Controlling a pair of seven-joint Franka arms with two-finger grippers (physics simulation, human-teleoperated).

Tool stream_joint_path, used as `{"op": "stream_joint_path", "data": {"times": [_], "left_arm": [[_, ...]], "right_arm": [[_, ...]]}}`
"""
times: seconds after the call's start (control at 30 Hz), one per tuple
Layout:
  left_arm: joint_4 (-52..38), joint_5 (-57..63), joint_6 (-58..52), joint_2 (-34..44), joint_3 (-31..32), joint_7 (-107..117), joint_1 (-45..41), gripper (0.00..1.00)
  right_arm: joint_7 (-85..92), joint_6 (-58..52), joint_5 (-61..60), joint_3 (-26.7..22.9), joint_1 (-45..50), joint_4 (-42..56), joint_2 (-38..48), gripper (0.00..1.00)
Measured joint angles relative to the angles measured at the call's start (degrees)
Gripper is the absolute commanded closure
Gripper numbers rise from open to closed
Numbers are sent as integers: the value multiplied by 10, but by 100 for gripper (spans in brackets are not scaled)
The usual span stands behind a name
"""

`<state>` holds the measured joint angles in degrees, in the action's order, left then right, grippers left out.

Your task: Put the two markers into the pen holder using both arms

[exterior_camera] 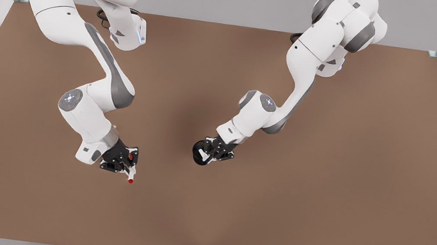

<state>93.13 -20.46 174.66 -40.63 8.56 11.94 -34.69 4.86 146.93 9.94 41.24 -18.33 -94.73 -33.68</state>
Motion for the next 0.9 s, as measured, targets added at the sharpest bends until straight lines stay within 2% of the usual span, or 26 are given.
{"op": "stream_joint_path", "data": {"times": [0.03, 0.13, 0.2, 0.27, 0.37, 0.43, 0.5, 0.7, 0.9], "left_arm": [[13, 0, 0, 14, 0, -11, -2, 0], [29, 5, -65, 98, -18, -39, -1, 0], [17, 5, -163, 155, -27, -56, 74, 0], [-45, 17, -304, 189, -52, -70, 171, 0], [-146, 123, -517, 210, -98, -77, 224, 0], [-164, 169, -623, 256, -82, -79, 275, 0], [-169, 196, -698, 261, -63, -80, 309, 0], [-168, 224, -809, 224, -58, -82, 314, 0], [-167, 227, -844, 209, -58, -83, 312, 0]], "right_arm": [[-4, 8, 0, 5, -2, 0, 0, 74], [-18, 26, 0, 31, -12, 0, -2, 74], [-31, 45, 0, 58, -15, -13, -3, 74], [-46, 76, 1, 81, -10, -34, -2, 73], [-72, 161, 1, 91, 13, -97, -4, 73], [-90, 219, 2, 88, 48, -107, -7, 73], [-107, 277, 2, 84, 73, -108, -17, 73], [-149, 440, 0, 45, 148, -130, -39, 73], [-178, 509, 50, -16, 181, -132, -46, 72]]}}
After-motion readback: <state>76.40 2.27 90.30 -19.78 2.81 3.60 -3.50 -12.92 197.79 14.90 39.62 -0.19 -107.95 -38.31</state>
